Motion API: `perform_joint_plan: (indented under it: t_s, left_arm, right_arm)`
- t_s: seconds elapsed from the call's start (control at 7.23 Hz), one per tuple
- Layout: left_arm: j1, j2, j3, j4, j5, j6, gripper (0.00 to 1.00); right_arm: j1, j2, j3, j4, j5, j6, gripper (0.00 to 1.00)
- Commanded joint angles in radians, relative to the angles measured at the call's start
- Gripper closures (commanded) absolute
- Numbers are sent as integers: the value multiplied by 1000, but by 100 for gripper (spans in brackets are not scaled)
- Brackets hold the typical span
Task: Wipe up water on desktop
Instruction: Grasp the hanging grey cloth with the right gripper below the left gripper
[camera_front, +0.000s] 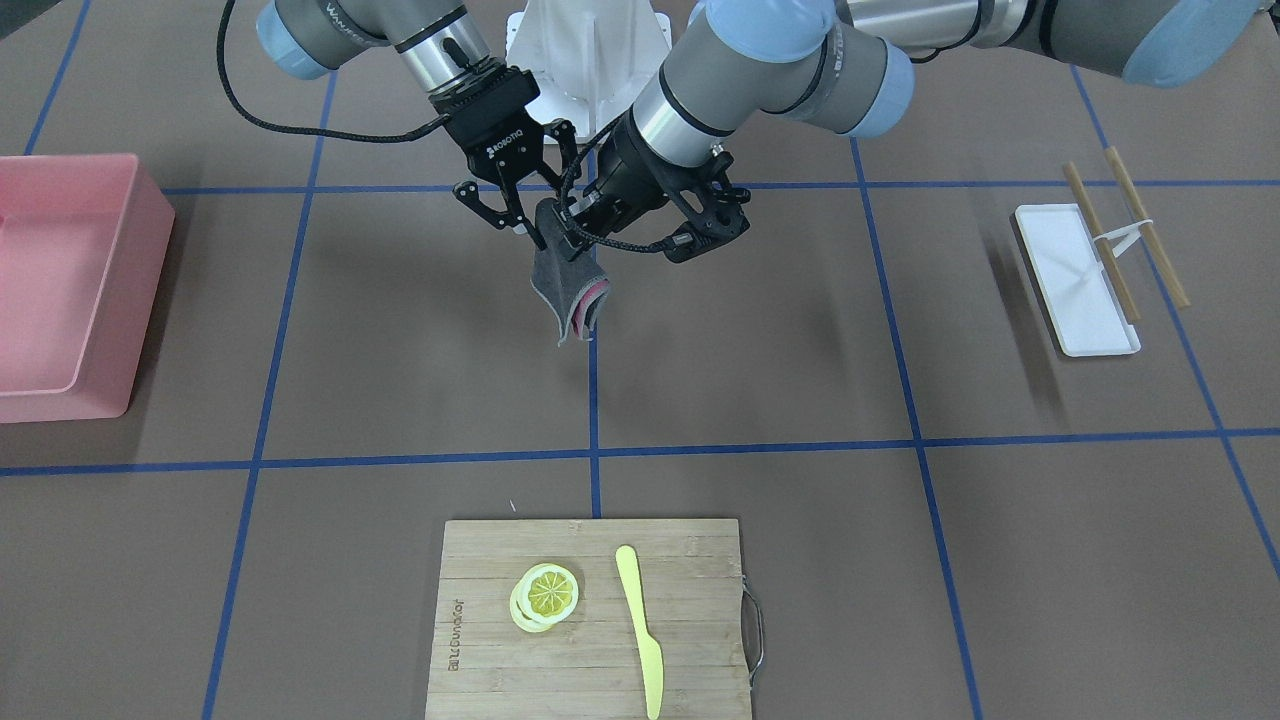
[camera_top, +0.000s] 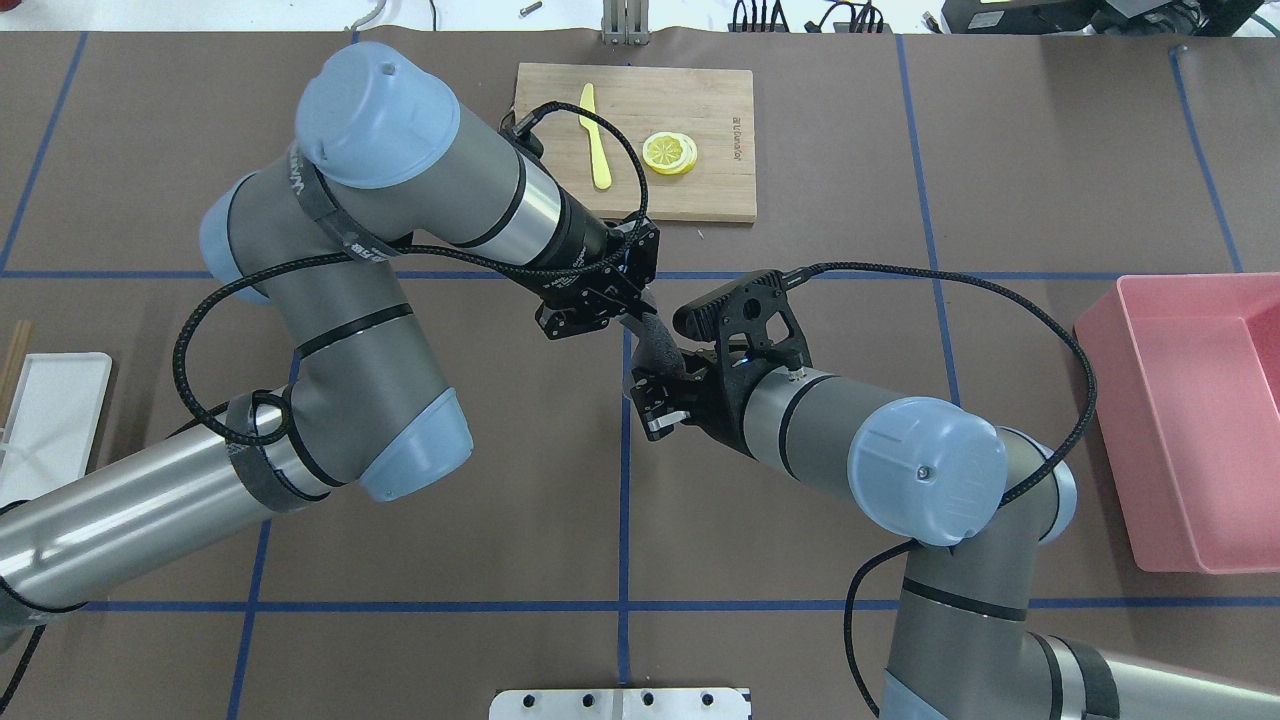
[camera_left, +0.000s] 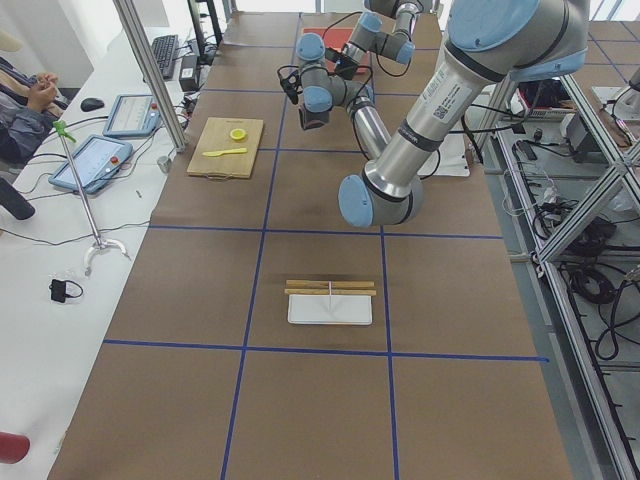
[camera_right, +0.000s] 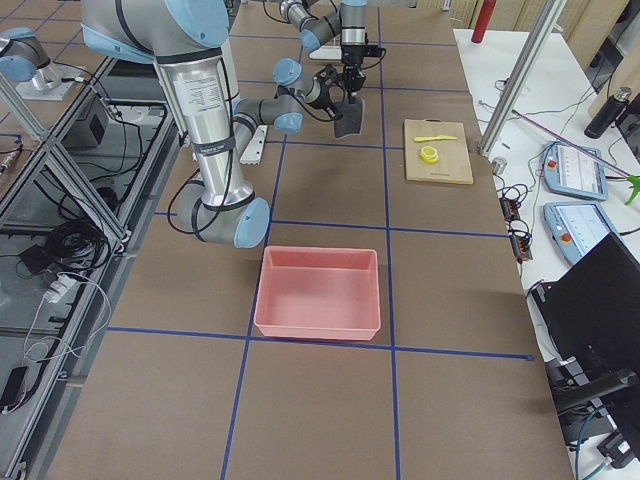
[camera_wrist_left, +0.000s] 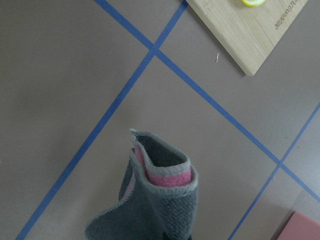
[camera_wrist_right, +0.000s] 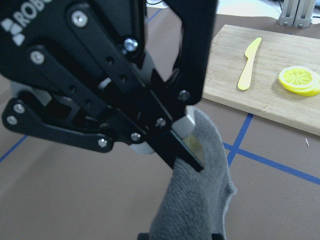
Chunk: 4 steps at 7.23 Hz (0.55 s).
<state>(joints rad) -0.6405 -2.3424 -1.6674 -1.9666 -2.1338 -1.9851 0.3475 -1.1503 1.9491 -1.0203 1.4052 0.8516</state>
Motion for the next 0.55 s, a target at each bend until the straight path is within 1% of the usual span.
perform_joint_plan:
  t_s: [0.0, 0.14, 0.28, 0.42]
  left_arm:
    - [4, 1, 0, -2, 0, 0, 100]
    - [4, 2, -3, -2, 0, 2, 100]
    - [2, 3, -6, -2, 0, 6, 65]
    - [2, 5, -8, -3, 0, 15, 23]
  right_arm:
    - [-2, 1, 1, 3, 0, 10, 100]
    - [-2, 3, 4, 3, 1, 15, 100]
    - [-4, 3, 5, 3, 1, 41, 100]
    - [-5, 3, 8, 3, 3, 106, 100]
